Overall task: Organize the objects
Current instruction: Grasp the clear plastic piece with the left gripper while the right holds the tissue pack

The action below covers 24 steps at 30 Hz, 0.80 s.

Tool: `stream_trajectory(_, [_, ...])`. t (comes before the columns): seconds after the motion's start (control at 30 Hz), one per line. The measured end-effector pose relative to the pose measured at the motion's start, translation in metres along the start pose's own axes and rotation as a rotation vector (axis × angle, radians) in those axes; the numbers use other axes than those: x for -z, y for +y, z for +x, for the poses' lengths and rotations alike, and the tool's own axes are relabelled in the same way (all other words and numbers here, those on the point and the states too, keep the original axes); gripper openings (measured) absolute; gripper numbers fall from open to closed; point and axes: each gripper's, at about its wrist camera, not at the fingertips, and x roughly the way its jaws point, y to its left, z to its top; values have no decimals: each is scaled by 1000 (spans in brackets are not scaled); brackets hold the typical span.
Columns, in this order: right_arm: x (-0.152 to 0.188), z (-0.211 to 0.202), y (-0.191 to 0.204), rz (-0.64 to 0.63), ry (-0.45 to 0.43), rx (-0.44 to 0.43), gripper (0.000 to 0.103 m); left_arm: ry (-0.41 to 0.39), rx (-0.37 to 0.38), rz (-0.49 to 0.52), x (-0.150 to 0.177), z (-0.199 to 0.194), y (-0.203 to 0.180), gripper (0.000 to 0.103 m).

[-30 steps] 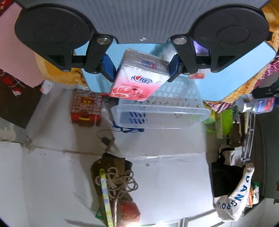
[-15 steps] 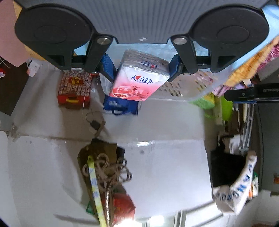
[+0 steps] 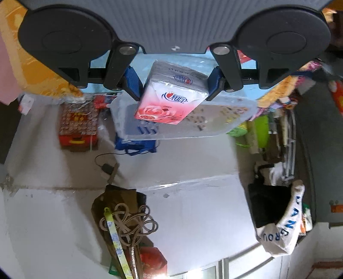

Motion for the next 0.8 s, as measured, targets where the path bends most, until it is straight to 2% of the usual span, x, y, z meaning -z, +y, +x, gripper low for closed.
stream_trajectory(0.1, [2,-9,13,-34,2,-7,66,136,-47,-17,10,28,10,78])
stream_trajectory(0.13, [3,-12,16,-40,3,-11,66,147,-54,-31,12,31,12,75])
stream_trajectory(0.17, [4,-15,19,-44,4,-15,66,140,-34,-37,13,29,15,71])
stream_trajectory(0.2, [6,-18,20,-43,6,-17,66,134,-14,-40,13,28,16,59])
stream_trajectory(0.23, [7,-19,20,-37,10,-20,66,128,1,-49,13,28,18,55])
stream_trajectory(0.43, [27,-14,17,-32,73,-9,66,88,-39,-18,15,24,10,51])
stream_trajectory(0.57, [33,-11,16,-27,95,-16,66,42,-28,-25,12,18,8,48])
stream_trajectory(0.8, [39,-12,20,-47,104,-24,66,-8,-1,38,13,9,-7,46])
